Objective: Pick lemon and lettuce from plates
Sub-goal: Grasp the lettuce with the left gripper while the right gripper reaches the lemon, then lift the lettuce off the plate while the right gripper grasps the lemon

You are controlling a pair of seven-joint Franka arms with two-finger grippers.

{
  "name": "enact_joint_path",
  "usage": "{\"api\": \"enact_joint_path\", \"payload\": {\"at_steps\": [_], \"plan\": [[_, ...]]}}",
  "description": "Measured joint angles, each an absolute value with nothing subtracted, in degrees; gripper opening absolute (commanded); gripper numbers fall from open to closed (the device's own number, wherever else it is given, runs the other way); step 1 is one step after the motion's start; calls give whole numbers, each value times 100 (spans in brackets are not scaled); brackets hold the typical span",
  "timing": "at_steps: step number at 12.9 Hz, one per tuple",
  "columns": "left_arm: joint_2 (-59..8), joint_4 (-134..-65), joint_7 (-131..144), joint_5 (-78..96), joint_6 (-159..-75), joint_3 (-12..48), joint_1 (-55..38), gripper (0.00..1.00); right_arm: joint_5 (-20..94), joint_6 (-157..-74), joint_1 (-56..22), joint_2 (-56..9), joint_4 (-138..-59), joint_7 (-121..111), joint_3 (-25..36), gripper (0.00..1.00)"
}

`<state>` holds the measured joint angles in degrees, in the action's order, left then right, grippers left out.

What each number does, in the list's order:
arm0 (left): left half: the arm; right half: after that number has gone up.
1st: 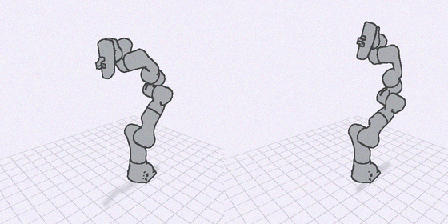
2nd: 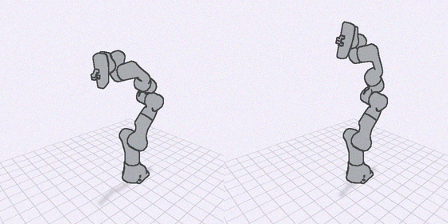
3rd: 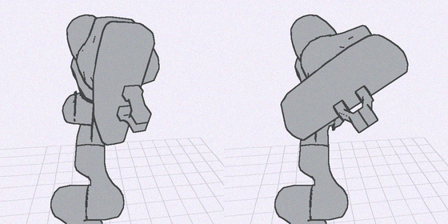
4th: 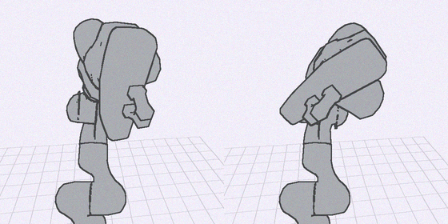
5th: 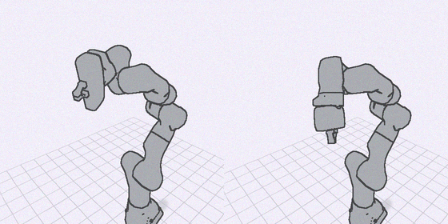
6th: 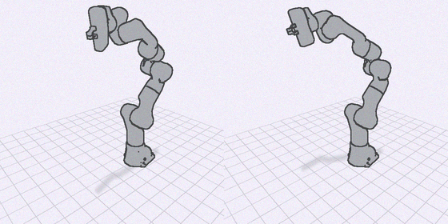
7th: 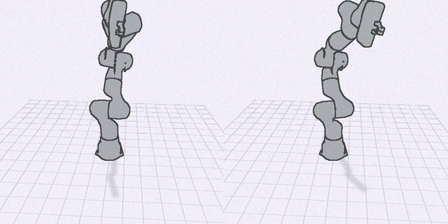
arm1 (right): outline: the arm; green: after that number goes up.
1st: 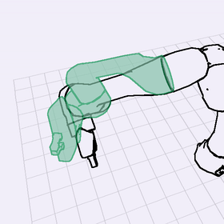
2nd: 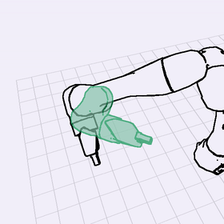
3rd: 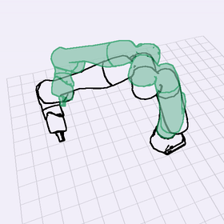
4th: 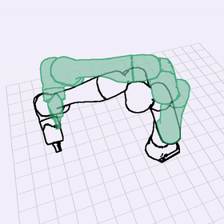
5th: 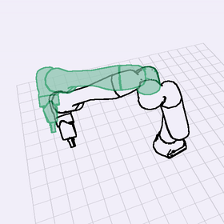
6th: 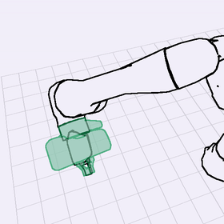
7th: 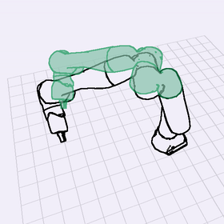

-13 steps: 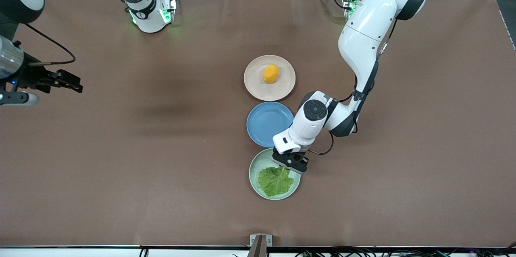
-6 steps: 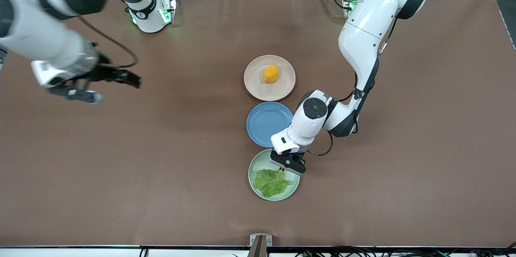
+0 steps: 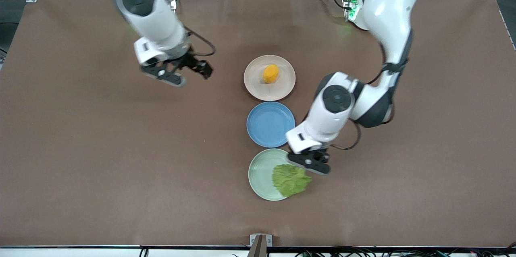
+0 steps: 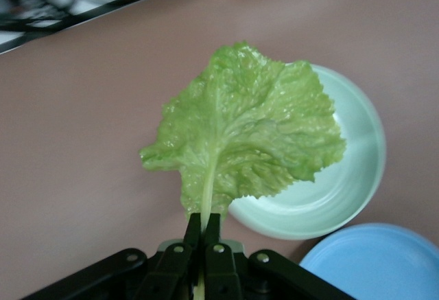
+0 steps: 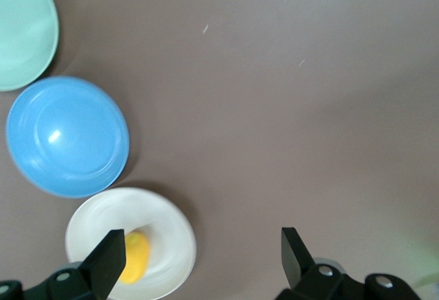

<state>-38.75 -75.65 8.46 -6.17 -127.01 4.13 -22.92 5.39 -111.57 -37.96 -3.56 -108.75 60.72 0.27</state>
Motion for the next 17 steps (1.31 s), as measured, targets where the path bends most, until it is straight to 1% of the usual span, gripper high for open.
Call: {"api": "enact_joint_path", "payload": {"at_steps": [1,3,5,7,9,12,15,16,17], "plan": [[-3658,-7716,629,-617,-12447,411,-2055,3,539,-11449,-4143,-500,-10919,6535,26,100],[-3297,-8133,96,-617,-12145,408,-1558,3,536,-12217,-4810,-1009,-10971,7366,26,100],[-2969,-8760,-153,-617,-12090,415,-1057,4,526,-13111,-5392,-1695,-10984,8059,29,100],[-2690,-9402,-224,-617,-12094,417,-686,5,525,-13844,-5783,-2287,-10954,8455,38,100],[-2559,-9891,-225,-617,-12230,418,-328,6,505,-14007,-5950,-2621,-10839,8614,51,100],[-2672,-10548,-246,-617,-12995,418,-24,6,457,-13990,-6033,-2836,-10692,8627,68,100],[-2892,-10679,-246,-617,-13382,431,-2,8,54,-13980,-6102,-3120,-10544,8914,70,100],[-2938,-10679,-246,-617,-13481,437,-6,14,-84,-13980,-6120,-3237,-10487,9020,72,100],[-2983,-10679,-246,-617,-13592,438,-7,38,-147,-13980,-6130,-3339,-10436,9074,74,100]]}}
